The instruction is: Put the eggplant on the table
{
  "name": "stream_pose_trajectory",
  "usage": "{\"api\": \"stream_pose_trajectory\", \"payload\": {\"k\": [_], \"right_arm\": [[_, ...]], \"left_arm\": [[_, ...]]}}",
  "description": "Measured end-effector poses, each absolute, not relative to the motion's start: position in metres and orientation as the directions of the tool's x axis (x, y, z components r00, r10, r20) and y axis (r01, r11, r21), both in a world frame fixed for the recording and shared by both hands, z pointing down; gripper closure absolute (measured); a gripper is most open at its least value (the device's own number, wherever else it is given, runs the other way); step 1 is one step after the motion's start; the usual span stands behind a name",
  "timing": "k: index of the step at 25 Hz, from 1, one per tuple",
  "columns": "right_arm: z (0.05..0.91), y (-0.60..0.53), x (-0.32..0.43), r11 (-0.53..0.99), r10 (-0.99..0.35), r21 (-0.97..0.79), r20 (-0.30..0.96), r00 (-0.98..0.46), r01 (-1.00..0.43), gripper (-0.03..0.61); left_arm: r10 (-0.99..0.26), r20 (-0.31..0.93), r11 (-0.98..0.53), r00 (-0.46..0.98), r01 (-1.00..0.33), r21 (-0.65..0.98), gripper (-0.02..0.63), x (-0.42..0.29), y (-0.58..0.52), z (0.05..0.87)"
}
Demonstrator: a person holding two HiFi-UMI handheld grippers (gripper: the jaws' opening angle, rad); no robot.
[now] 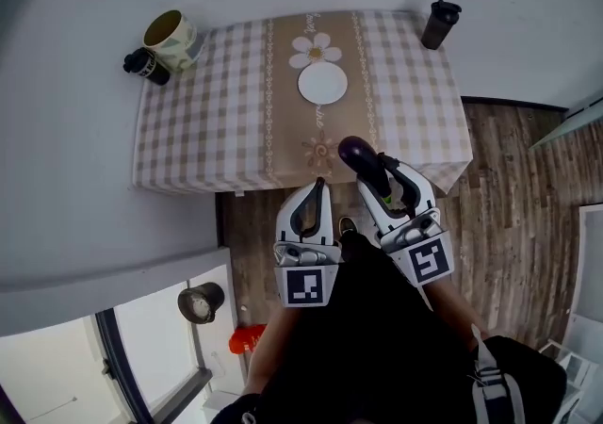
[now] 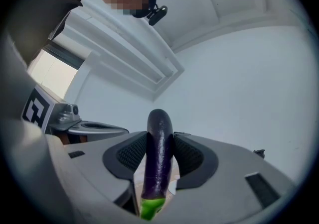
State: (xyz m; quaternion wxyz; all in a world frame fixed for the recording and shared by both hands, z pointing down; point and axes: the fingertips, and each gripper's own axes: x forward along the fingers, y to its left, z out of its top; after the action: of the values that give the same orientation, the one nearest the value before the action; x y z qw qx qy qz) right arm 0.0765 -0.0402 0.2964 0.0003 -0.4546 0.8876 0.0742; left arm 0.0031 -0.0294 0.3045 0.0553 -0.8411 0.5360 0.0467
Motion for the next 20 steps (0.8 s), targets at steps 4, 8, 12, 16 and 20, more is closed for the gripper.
{"api": "stream_pose_trajectory", "payload": {"k": [4,8,12,16,20], "right_arm": [[0.310,-0.065,0.107,0.570,-0.809,0.123,-0.089,-0.581,-0.813,0.400],[0.328,-0.079,0.142,0.577,-0.810,0.062,-0.080,-0.581,-0.814,0.400],[0.330,-0.091,0.165,0.580,-0.808,0.047,-0.098,-0.581,-0.813,0.400],[0.336,-0.109,0.176,0.569,-0.818,0.010,-0.103,-0.566,-0.823,0.400],[0.337,-0.120,0.183,0.555,-0.827,-0.017,-0.117,-0.549,-0.832,0.400]], "left_arm": [[-0.902,-0.134,-0.406,0.411,-0.912,-0.061,0.611,0.025,-0.053,0.322],[-0.910,-0.114,-0.392,0.400,-0.916,-0.085,0.611,0.054,-0.065,0.336],[-0.921,-0.077,-0.374,0.381,-0.922,-0.097,0.611,0.064,-0.066,0.348],[-0.927,-0.064,-0.361,0.369,-0.926,-0.107,0.611,0.069,-0.080,0.353],[-0.923,-0.053,-0.372,0.380,-0.920,-0.119,0.611,0.075,-0.089,0.354]]}}
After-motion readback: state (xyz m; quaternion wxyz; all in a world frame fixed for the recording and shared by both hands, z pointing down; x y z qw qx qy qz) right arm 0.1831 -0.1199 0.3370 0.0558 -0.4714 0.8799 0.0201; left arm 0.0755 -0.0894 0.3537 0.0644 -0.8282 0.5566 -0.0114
